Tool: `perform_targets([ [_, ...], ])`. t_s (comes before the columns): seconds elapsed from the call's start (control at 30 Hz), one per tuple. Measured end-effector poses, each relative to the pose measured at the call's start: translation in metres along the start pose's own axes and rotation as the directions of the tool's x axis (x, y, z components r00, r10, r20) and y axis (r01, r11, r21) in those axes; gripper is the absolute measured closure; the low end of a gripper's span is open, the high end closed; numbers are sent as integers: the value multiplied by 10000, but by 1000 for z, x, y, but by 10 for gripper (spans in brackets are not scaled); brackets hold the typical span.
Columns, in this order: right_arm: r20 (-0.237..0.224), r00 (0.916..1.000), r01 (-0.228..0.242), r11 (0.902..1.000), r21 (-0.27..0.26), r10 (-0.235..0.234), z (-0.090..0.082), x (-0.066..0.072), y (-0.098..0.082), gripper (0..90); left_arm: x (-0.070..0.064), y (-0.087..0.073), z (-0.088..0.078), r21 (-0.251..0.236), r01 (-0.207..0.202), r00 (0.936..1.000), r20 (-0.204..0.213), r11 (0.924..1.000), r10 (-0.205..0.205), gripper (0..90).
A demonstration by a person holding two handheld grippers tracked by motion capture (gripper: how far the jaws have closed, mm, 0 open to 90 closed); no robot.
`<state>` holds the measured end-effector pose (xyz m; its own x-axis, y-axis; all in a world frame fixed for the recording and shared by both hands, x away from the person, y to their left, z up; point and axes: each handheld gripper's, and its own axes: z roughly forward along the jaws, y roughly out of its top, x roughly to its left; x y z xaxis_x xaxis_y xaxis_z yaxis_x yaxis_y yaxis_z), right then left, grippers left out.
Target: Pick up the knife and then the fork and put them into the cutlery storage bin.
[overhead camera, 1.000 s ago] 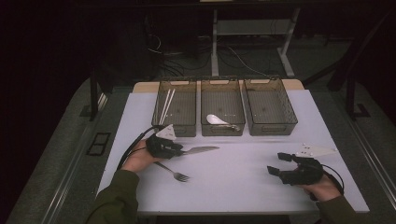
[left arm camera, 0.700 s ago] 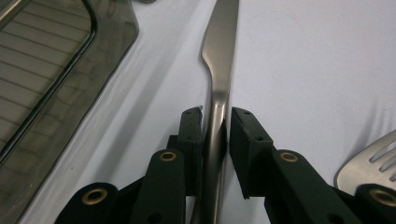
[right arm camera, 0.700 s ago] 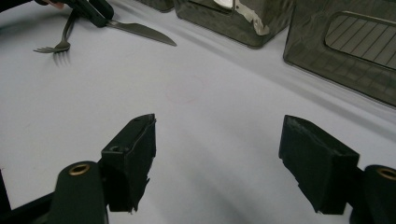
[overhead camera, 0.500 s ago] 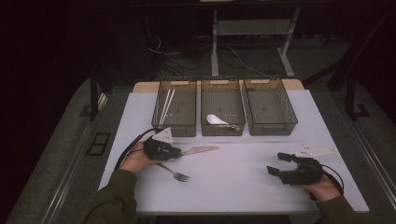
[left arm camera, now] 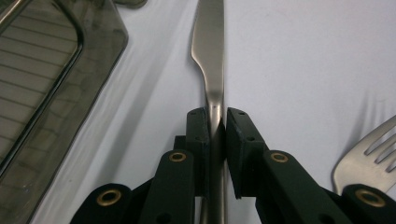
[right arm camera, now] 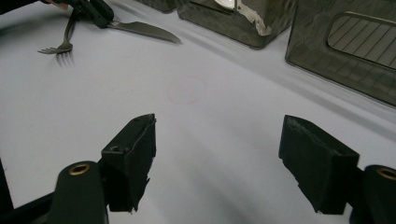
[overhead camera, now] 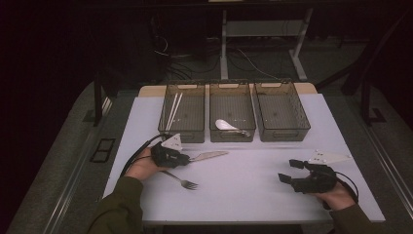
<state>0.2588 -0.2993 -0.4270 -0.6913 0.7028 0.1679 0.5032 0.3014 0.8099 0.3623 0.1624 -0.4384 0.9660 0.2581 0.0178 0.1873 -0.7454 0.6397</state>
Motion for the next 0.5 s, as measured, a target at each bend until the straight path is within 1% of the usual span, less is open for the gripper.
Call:
perform_targets([
  [0.03,10,10000,23,10000,-22,-23,0,0,0,270,-1,2,0,38,-20,10000,71,10000,20,793],
  [0.1,11,10000,14,10000,-44,-14,0,0,0,271,-4,5,1,3,-100,9999,34,9999,100,793],
  [0.13,20,10000,14,10000,-45,-14,-1,-1,0,271,-5,7,1,-46,-116,9999,30,9999,116,793],
  [0.17,33,10000,5,10000,-47,-5,-1,-1,0,270,-6,8,0,-106,-235,9997,15,9997,235,793],
  [0.2,35,10000,10,10000,-50,-9,-1,-1,0,271,-6,10,-1,-172,-194,9998,52,9997,195,793],
  [0.23,33,10000,9,10000,-40,-9,-1,-1,0,271,-6,11,-2,-310,-180,9998,0,9994,180,793],
  [0.27,37,10000,5,10000,-40,-5,-1,-1,0,271,-7,13,-4,-477,-106,9999,39,9988,108,793],
  [0.33,38,10000,2,10000,-41,-1,-1,-1,0,271,-8,16,-8,-739,-121,9999,1,9972,122,793],
  [0.4,31,10000,-5,10000,-25,5,-1,0,1,271,-9,19,-11,-1035,-110,9999,-58,9946,105,793],
  [0.5,16,10000,-24,10000,-20,24,0,0,1,272,-10,23,-16,-1480,-56,10000,-22,9890,54,793],
])
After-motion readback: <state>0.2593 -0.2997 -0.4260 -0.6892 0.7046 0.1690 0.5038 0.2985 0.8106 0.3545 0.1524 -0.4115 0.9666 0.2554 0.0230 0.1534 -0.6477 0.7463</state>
